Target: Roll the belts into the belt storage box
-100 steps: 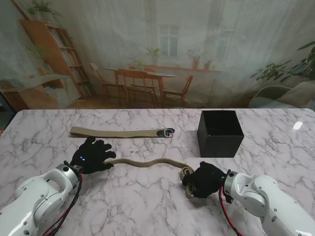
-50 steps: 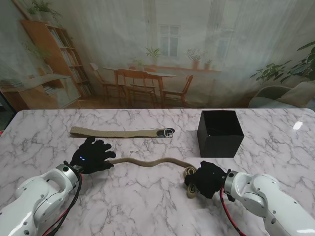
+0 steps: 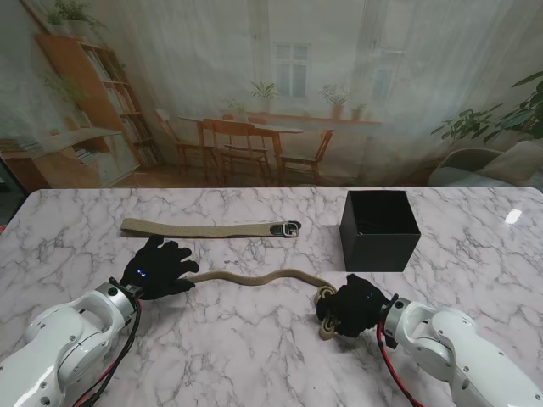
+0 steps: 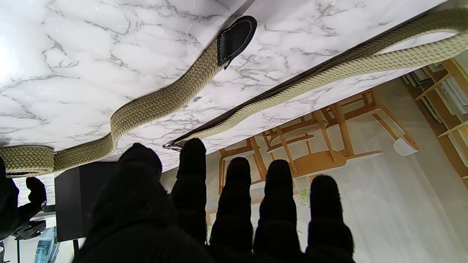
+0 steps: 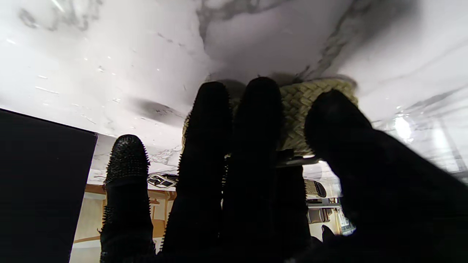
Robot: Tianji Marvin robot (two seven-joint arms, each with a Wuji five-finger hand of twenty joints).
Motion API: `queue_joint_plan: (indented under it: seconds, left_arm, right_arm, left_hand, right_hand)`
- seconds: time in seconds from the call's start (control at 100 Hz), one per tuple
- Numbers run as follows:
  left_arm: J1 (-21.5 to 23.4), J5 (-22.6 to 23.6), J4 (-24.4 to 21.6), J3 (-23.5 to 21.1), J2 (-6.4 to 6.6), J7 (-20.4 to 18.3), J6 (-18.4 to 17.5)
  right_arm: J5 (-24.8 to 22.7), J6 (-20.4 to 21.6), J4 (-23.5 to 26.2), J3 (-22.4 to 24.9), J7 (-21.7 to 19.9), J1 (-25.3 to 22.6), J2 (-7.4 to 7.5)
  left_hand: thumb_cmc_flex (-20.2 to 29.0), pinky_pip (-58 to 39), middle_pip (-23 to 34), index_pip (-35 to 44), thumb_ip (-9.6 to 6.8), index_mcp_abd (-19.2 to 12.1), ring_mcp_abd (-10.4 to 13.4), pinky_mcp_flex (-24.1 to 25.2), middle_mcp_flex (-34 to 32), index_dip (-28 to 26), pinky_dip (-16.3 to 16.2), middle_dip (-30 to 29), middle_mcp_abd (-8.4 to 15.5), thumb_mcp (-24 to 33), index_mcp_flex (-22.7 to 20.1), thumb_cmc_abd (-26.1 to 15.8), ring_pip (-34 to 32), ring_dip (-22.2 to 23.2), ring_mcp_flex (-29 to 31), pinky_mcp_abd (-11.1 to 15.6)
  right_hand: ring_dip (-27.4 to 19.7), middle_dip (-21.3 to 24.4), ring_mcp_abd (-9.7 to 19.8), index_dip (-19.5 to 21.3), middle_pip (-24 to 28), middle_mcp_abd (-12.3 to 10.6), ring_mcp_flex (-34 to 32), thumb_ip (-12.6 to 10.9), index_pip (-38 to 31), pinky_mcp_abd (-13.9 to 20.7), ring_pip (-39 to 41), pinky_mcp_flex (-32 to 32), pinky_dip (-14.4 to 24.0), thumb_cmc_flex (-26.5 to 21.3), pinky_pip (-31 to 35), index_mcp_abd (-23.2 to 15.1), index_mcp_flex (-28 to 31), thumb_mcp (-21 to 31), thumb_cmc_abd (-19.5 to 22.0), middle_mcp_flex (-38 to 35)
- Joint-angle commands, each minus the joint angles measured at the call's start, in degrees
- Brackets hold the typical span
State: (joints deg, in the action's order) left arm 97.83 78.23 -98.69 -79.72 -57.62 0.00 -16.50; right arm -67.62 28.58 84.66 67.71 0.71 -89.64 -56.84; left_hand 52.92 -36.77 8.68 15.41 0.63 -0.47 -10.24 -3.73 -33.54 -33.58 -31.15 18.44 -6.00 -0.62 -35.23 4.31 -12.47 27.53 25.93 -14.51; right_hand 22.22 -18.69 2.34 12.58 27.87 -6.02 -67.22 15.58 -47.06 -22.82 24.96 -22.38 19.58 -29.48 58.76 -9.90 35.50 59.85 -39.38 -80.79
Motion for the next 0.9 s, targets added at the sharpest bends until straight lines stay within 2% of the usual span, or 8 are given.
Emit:
queue_joint_plan:
  seconds: [0.0,0.19,0.31,0.34,0.46,0.61,0.72,0.89]
  left_arm:
    - [0.1,0.0,0.1,0.1,-0.07,-0.7,0.1]
    - [0.0,0.0,0.2,0.1,-0.07,-0.7,0.1]
    - [0.0,0.0,0.2,0.2,-0.07,-0.7,0.1]
    - [0.0,0.0,0.2,0.2,-0.07,-0.7,0.0]
    - [0.1,0.0,0.2,0.1,-0.07,-0.7,0.0]
    - [0.2,0.0,0.1,0.0,-0.08,-0.7,0.0]
    - [0.1,-0.1,0.1,0.1,-0.08,-0.7,0.0]
    - [0.1,-0.1,0.1,0.1,-0.08,-0.8,-0.1]
  right_arm:
    - [-0.1,-0.4,-0.5,-0.2,0.0,-0.5,-0.11]
    - [-0.3,-0.4,-0.4,-0.2,-0.2,-0.7,-0.07]
    - [-0.3,-0.7,-0.2,-0.1,-0.4,-1.0,-0.08]
    - [-0.3,-0.8,-0.2,-0.1,-0.4,-1.0,-0.07]
    - [-0.2,-0.9,-0.1,-0.1,-0.6,-1.1,-0.09]
    - [0.7,-1.2,-0.1,-0.3,-1.1,-1.1,-0.19]
    - [1.9,-1.4,0.0,-0.3,-2.3,-1.2,-0.28]
    - [3.6,-2.0,0.1,-0.2,-3.4,-1.4,-0.46]
  left_hand:
    - [0.8,2.1,-0.5,-0.8,0.56,0.6,-0.9,1.2,-1.0,0.0,-0.3,0.3,-0.8,-0.5,-0.7,-1.8,0.3,0.1,0.8,-2.7]
    - [0.8,2.1,-0.5,-0.8,0.57,0.7,-1.0,1.2,-1.0,0.0,-0.3,0.3,-0.8,-0.5,-0.7,-1.8,0.3,0.1,0.8,-2.8]
    - [0.7,2.2,-0.5,-0.8,0.58,0.7,-0.9,1.2,-1.0,0.0,-0.2,0.3,-0.8,-0.5,-0.7,-1.9,0.3,0.1,0.8,-2.7]
    - [0.8,2.2,-0.5,-0.8,0.57,0.7,-1.0,1.2,-1.0,0.0,-0.3,0.3,-0.8,-0.5,-0.8,-1.9,0.3,0.1,0.8,-2.7]
    - [0.8,2.2,-0.5,-0.8,0.58,0.6,-1.0,1.2,-1.0,0.0,-0.3,0.3,-0.8,-0.5,-0.7,-1.9,0.3,0.1,0.7,-2.7]
    - [0.7,2.2,-0.5,-0.8,0.61,0.6,-0.9,1.2,-1.0,0.0,-0.3,0.3,-0.8,-0.5,-0.8,-1.9,0.3,0.1,0.7,-2.8]
    - [0.6,2.2,-0.5,-0.8,0.61,0.6,-0.9,1.2,-1.0,0.0,-0.3,0.3,-0.7,-0.5,-0.8,-2.0,0.3,0.1,0.7,-2.8]
    - [0.8,2.3,-0.5,-0.8,0.6,0.5,-0.9,1.3,-1.0,0.0,-0.3,0.3,-0.8,-0.5,-0.8,-1.9,0.4,0.1,0.8,-2.7]
  right_hand:
    - [1.3,-1.2,-1.6,3.2,-1.5,3.4,0.2,-0.1,-13.4,-4.0,0.6,1.4,1.4,-0.9,-1.1,-11.4,10.6,-1.5,5.3,3.1]
    - [3.5,-2.0,-4.2,5.5,-5.5,5.6,4.9,0.8,-13.0,-6.3,-0.2,2.9,2.6,3.2,-2.8,-14.2,10.9,-4.1,4.9,14.3]
    - [4.0,-1.1,-4.5,7.2,-8.5,7.6,9.4,0.8,-13.6,-6.8,-1.6,3.4,3.2,4.2,-3.4,-14.6,11.2,-4.6,4.9,26.3]
    - [4.2,-0.6,-4.5,7.6,-7.9,8.2,10.6,0.6,-13.8,-6.9,-2.0,3.4,3.6,4.6,-3.6,-14.6,11.3,-4.6,4.9,29.3]
    - [2.3,2.8,-6.2,5.1,-6.0,12.6,17.2,0.3,-15.0,-7.2,-5.6,3.4,4.9,4.4,-4.4,-13.3,13.1,-5.7,4.5,39.6]
    - [-2.4,6.4,-9.0,1.5,-9.9,17.2,24.7,0.2,-17.2,-7.4,-10.0,3.7,4.3,4.1,-5.3,-10.8,15.2,-4.9,3.4,51.5]
    - [-4.6,7.4,-10.4,0.8,-11.8,19.1,27.6,0.2,-17.8,-7.6,-12.1,4.1,3.7,4.0,-5.8,-9.1,16.4,-4.2,2.9,54.7]
    - [-6.9,7.5,-11.1,0.7,-11.8,20.0,30.5,-0.2,-18.8,-7.1,-13.4,4.9,2.7,4.1,-6.2,-7.5,16.6,-2.7,2.6,58.1]
